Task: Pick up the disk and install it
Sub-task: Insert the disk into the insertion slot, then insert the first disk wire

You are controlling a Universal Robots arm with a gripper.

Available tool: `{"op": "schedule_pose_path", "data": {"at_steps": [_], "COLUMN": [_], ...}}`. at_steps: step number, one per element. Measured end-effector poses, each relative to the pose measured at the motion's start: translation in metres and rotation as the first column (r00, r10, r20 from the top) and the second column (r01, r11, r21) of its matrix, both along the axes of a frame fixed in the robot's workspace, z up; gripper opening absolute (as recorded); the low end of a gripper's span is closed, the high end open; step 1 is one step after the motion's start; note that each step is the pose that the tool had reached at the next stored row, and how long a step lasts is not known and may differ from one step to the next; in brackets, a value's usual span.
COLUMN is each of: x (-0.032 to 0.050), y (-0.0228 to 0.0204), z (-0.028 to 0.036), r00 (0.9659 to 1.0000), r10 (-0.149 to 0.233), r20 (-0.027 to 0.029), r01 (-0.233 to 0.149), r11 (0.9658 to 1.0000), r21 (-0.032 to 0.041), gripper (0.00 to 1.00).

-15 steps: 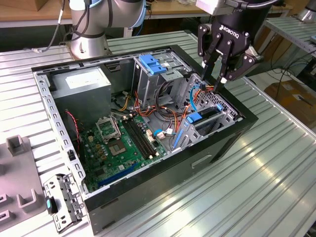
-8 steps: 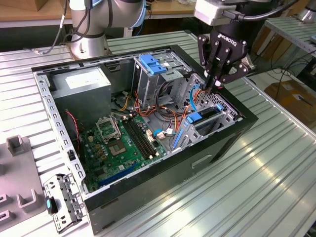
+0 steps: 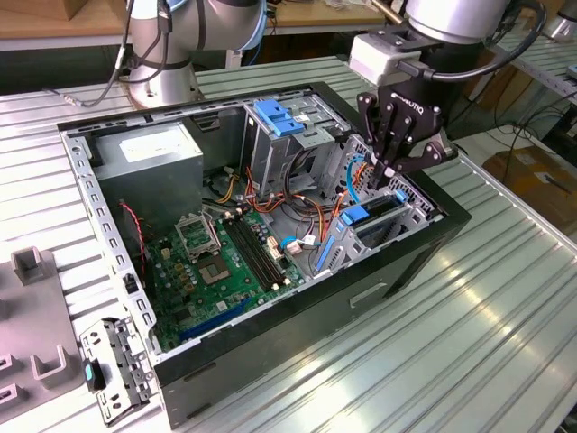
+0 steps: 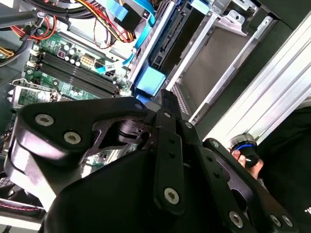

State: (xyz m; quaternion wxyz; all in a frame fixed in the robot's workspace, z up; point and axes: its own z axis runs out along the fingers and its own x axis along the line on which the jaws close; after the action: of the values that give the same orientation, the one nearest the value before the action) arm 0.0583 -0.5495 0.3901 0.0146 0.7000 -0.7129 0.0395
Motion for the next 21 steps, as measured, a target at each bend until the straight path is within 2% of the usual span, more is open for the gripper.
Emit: {"op": "schedule_pose_path", "data": {"at_steps": [21], "x": [0.0127], "y": [0.0], "z": [-0.0004], "r00": [1.0], "r10": [0.0], "r20": [0.0001], "r01": [0.0], "r11": [1.0], "r21": [0.0], "gripper": [0.11]}}
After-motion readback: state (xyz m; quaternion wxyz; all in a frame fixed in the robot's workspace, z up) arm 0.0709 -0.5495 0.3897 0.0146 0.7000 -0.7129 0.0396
